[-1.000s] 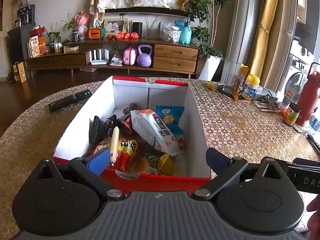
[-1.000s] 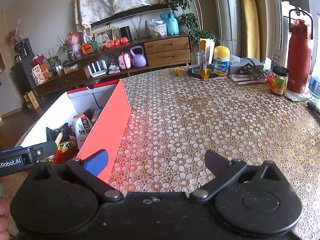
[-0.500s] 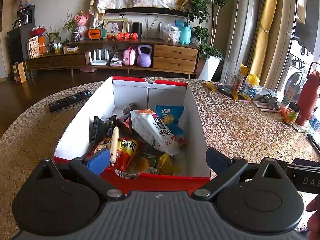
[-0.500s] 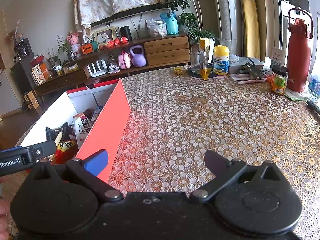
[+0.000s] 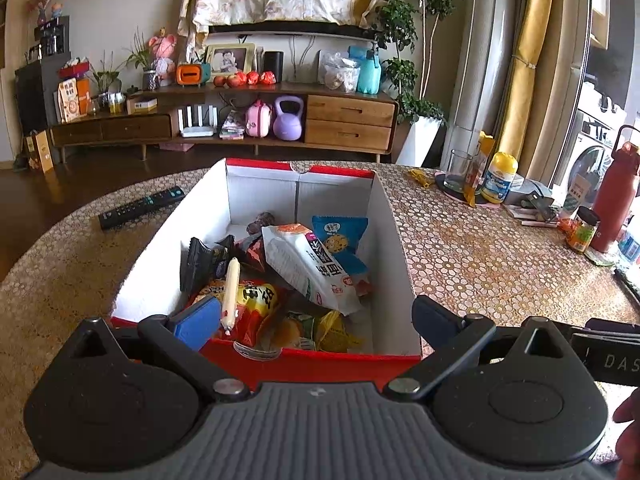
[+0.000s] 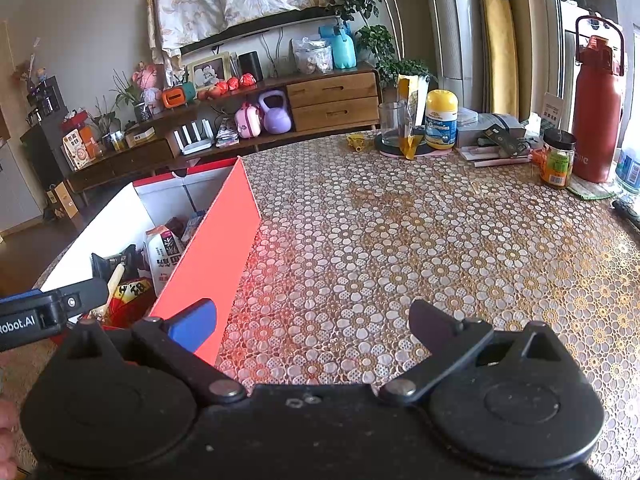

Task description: Organize snacks

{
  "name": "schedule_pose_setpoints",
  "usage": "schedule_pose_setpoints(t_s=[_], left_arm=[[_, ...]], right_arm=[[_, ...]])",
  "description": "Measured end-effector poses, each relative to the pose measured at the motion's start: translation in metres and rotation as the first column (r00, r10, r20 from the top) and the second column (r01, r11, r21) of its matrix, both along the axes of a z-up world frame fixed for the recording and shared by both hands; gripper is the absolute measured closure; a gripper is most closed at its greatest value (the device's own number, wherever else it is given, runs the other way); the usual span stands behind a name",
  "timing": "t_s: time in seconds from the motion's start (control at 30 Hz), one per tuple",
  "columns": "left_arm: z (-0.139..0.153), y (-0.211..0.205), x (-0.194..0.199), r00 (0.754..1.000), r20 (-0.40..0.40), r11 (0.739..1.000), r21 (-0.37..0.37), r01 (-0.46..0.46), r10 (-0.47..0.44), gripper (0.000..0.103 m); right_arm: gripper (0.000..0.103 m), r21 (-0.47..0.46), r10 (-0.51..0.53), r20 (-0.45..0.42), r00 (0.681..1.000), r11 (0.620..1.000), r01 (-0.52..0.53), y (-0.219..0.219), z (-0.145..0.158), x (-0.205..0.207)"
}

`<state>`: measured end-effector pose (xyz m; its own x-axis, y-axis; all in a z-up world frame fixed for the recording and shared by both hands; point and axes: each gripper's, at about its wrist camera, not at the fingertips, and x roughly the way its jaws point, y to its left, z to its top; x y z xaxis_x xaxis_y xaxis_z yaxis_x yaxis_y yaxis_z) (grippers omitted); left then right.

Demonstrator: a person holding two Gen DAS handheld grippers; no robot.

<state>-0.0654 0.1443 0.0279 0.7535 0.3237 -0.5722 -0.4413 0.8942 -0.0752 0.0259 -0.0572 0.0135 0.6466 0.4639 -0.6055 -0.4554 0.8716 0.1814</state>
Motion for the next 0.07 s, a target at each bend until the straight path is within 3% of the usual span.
schedule_pose_setpoints(t_s=[0.07], left_arm=[[0.0008, 0.0009, 0.0, 1.0, 0.001, 1.0, -0.008, -0.001, 0.001, 0.001]], right_arm=[[0.0, 0.001, 0.0, 0.001, 1.0, 1.0, 0.0, -0.0006, -0.0005, -0.0006]])
